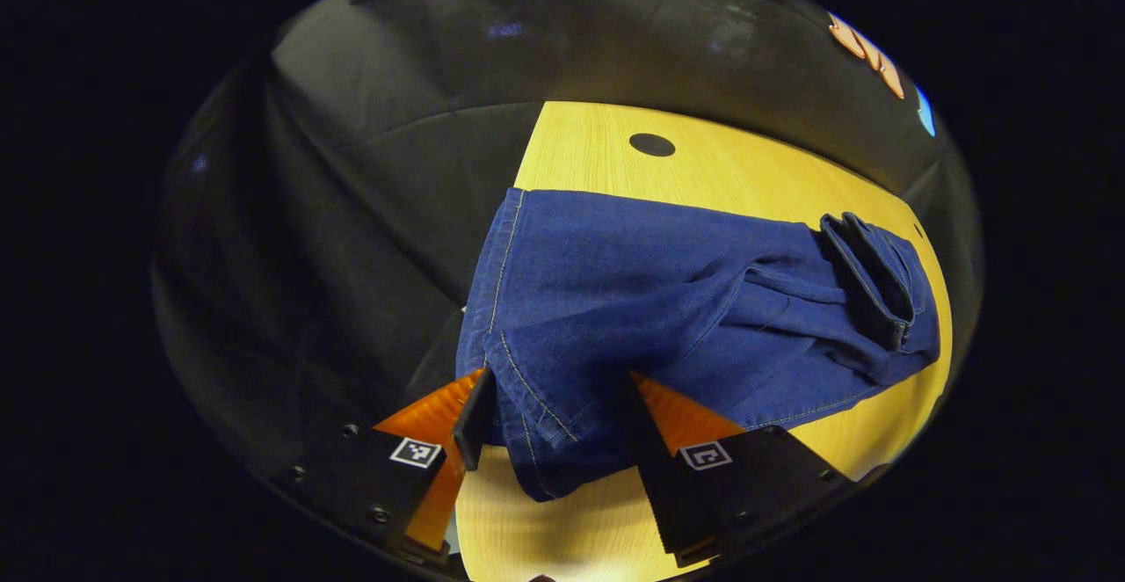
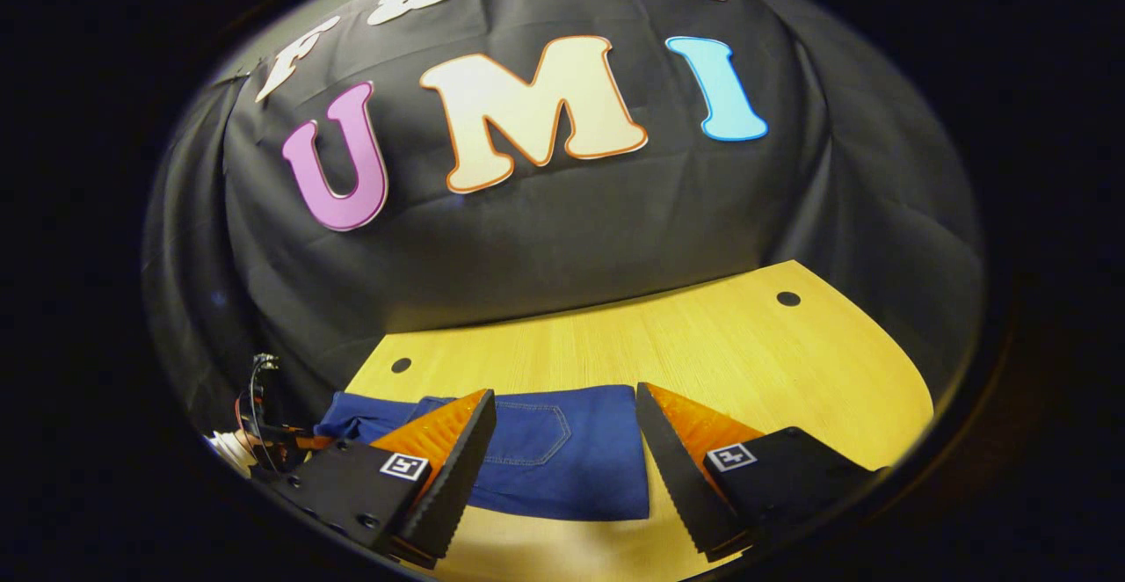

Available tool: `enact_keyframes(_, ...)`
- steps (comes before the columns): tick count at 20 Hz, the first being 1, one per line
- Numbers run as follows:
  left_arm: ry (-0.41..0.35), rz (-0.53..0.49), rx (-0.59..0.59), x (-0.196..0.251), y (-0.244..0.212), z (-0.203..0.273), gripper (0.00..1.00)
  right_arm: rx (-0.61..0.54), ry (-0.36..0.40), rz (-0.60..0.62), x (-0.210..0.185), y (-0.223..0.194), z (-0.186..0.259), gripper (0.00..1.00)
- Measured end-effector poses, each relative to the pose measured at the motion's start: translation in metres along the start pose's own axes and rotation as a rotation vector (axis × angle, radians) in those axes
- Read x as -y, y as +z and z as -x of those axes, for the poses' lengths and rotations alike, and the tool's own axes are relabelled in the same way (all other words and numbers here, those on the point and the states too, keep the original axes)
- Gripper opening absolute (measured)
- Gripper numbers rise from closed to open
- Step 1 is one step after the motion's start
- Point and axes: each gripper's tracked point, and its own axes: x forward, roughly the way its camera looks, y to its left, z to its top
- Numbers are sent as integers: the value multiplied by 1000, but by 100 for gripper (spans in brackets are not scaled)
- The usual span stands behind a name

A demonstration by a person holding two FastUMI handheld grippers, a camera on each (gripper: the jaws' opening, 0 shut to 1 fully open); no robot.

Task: Grasp the waist and the cuffs of the jeans and fold them to make the two legs overlap; first hold the waist and fold one-third of the jeans toward the cuffs, then hold the cuffs and fold the remaining one-third in the same direction to finish folding.

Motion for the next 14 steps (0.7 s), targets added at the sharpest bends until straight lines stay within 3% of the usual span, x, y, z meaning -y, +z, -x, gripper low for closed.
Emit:
enact_keyframes(1, -19, 0, 8, 5, 3, 1, 83, 3, -1, -7, 1, 1, 1, 99)
enact_keyframes(2, -40, 7, 7, 12, 0, -2, 77, 3, -1, -12, 2, 3, 2, 99)
enact_keyframes(5, -78, 60, 33, 25, 6, -2, 14, 3, -10, -16, 7, 5, 6, 98)
enact_keyframes(8, -112, 99, 58, 24, 7, 1, 2, -1, -15, -14, 8, 5, 10, 98)
enact_keyframes(10, -125, 85, 54, 24, 6, 1, 6, -4, -20, -9, 11, 4, 12, 98)
enact_keyframes(14, -107, 19, 16, 25, 8, 2, 2, -11, -27, -10, 16, 6, 17, 99)
